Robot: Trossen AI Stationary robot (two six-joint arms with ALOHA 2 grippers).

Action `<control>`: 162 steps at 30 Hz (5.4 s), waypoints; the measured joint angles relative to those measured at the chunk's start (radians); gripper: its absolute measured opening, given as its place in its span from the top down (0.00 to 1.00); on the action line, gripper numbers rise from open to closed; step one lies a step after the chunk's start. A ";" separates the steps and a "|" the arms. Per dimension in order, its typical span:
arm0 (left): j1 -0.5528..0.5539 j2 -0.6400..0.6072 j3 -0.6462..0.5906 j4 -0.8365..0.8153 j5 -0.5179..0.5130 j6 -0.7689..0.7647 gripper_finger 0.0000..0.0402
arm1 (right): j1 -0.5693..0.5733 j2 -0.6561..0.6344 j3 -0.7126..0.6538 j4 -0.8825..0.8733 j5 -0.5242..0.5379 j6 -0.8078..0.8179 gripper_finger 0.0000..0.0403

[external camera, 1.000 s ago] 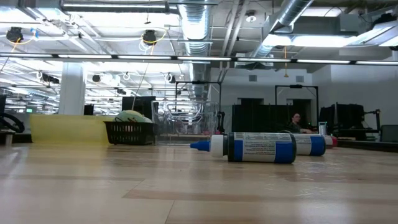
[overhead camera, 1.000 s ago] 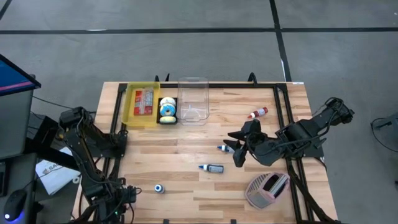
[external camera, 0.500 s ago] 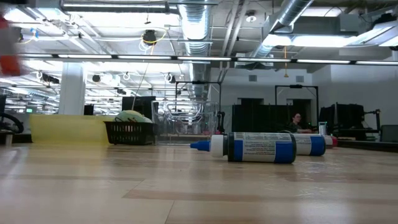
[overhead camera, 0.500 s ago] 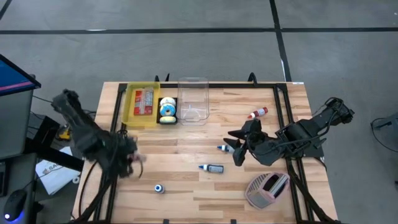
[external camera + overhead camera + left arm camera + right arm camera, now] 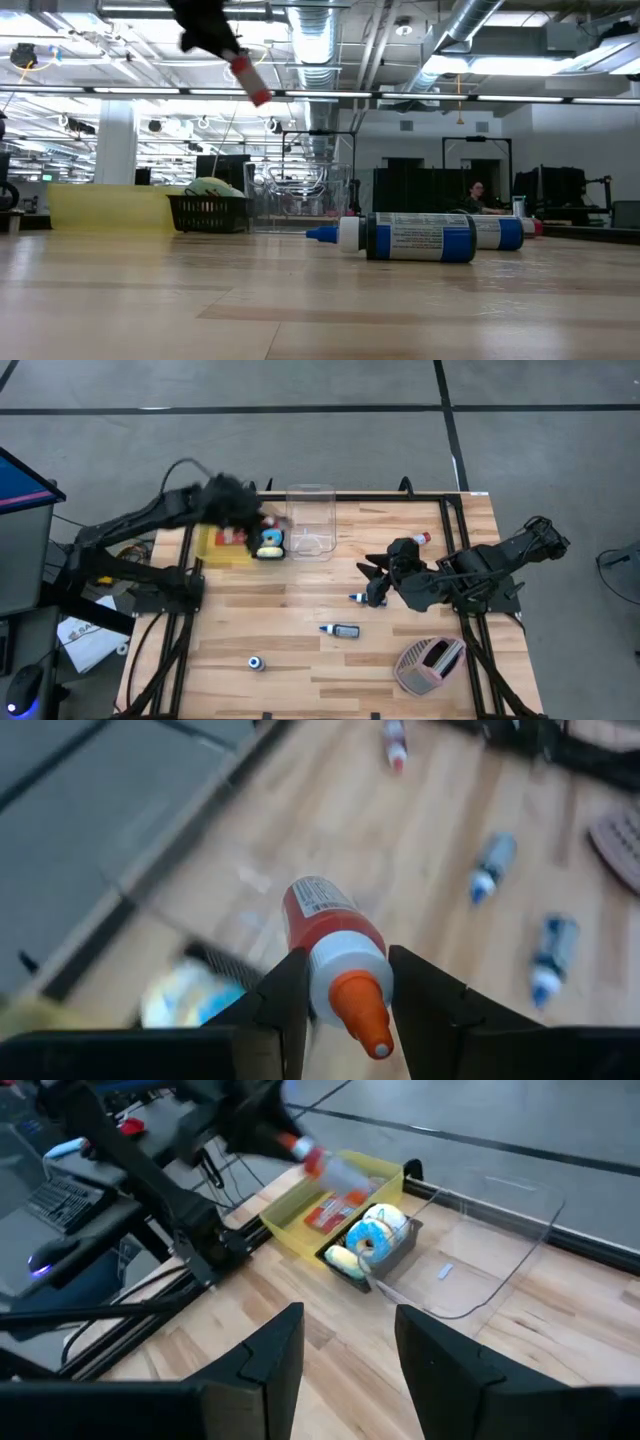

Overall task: Pick & Place Food Item
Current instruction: Put the orange food coloring bottle into the transparent bin, then put the bottom blue food coloring bottle into the transparent bin

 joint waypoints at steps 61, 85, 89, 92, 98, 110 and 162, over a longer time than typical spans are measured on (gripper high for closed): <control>0.333 0.924 0.530 -0.244 0.084 0.525 0.60 | -0.169 0.000 0.000 -0.003 -0.102 -0.074 0.62; 0.192 0.403 0.481 -0.317 0.493 0.543 0.47 | -0.166 0.000 0.000 0.002 -0.113 -0.107 0.62; 0.000 0.207 0.372 -0.319 0.413 0.548 0.49 | -0.166 0.000 0.000 0.003 -0.113 -0.140 0.62; -0.164 0.093 0.295 -0.323 0.295 0.437 0.48 | -0.166 0.000 0.000 0.005 -0.113 -0.155 0.62; -0.511 -0.007 0.177 -0.337 0.124 0.067 0.40 | -0.166 0.000 0.000 0.035 -0.137 -0.158 0.62; -1.021 0.148 -0.121 -0.082 0.084 -0.260 0.35 | -0.142 0.000 0.000 0.060 -0.157 -0.158 0.62; -1.029 0.348 -0.315 0.315 0.009 -0.292 0.62 | -0.081 0.000 0.000 0.023 -0.166 -0.096 0.62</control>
